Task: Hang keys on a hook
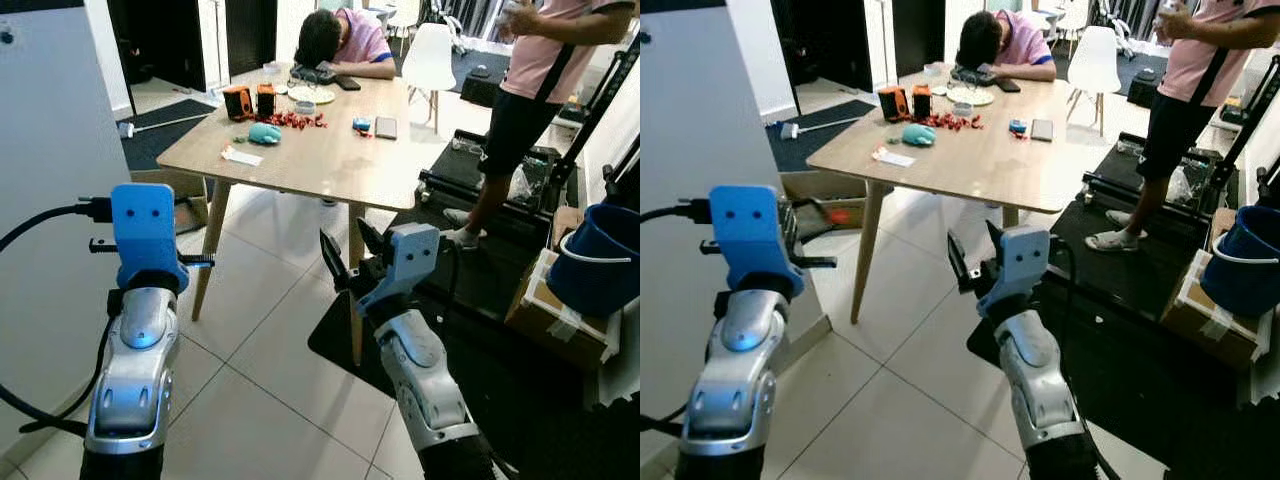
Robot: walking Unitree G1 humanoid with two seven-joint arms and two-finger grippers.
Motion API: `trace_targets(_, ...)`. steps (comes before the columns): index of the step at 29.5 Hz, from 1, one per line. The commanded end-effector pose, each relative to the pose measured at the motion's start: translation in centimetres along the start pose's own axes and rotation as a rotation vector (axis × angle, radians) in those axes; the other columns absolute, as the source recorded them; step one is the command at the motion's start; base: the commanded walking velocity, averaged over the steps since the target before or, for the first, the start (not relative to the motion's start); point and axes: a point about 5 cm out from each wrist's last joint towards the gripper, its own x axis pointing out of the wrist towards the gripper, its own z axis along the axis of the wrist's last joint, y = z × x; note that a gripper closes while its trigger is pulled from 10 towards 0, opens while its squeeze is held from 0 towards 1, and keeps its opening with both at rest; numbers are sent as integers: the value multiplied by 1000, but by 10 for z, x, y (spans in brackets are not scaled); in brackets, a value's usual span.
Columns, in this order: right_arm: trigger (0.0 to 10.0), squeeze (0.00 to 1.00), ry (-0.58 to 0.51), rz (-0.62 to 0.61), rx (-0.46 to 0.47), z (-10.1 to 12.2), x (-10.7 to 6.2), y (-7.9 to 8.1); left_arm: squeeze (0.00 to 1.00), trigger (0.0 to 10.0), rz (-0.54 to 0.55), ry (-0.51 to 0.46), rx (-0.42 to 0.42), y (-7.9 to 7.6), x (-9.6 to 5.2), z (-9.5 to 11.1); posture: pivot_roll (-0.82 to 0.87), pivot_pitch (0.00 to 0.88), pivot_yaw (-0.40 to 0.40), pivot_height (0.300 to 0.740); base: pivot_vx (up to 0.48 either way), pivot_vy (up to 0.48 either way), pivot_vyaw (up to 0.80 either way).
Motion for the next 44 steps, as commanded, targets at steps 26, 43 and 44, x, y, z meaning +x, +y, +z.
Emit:
trace_targets(26,10000,0,42,-34,-61,-8,-7,-13,0,10000,-282,5,-57,-28,-23,-10,170,121,-46,740,0,0,0)
trace_targets(43,10000,0,135,-177,-191,-20,-30,-68,0,10000,-536,109,42,-60,-79,-53,134,161,-13,740,0,0,0)
trace_targets(44,10000,0,135,-177,-191,-20,-30,-68,0,10000,-536,109,42,-60,-79,-53,134,161,-13,740,0,0,0)
